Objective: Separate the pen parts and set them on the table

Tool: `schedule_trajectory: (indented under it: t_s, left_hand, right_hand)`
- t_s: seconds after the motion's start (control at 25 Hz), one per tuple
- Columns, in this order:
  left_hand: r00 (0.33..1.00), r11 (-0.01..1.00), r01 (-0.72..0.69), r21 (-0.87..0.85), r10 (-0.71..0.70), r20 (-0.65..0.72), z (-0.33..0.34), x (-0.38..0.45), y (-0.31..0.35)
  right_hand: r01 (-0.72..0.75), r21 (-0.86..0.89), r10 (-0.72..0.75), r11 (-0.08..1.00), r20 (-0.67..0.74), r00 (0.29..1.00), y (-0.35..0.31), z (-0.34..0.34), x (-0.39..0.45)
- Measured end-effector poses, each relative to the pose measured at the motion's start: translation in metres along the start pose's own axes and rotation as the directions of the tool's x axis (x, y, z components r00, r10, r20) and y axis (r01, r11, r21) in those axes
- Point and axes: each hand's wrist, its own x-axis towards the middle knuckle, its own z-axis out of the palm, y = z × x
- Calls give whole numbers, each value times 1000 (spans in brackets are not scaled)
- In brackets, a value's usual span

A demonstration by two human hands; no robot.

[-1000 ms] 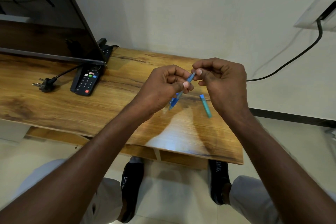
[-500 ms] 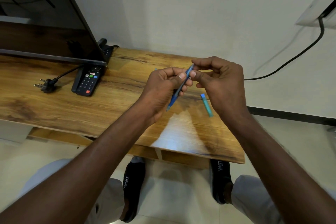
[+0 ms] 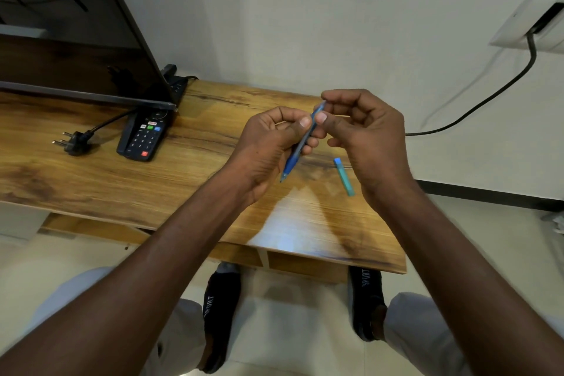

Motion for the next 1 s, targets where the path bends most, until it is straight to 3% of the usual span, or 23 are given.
schedule_trajectory:
  t_s: [0.24,0.4,0.6,0.76,1.0]
  left_hand:
    - [999,1000,14,19,-14,-31,1,-3,-7]
    - [1000,999,-9,-41,9,11,4,-5,0]
    - [999,999,-7,-45,9,48,6,-5,-1]
    - [996,997,-38,-60,42,73,3,-5,3]
    - [987,982,-71,175,44,152,-6,-4,2]
  right_hand:
    - [41,-65,-38,997,38,999,3,2,0]
    - [47,33,-48,998,36,998,-1,-2,2]
    - [147,-100,-145,984,28,989,-1,-3,1]
    - [156,-55,-157,986,-2,988,-6,-5,3]
    - [148,-70,-150,987,-30,988,-7,-10,2]
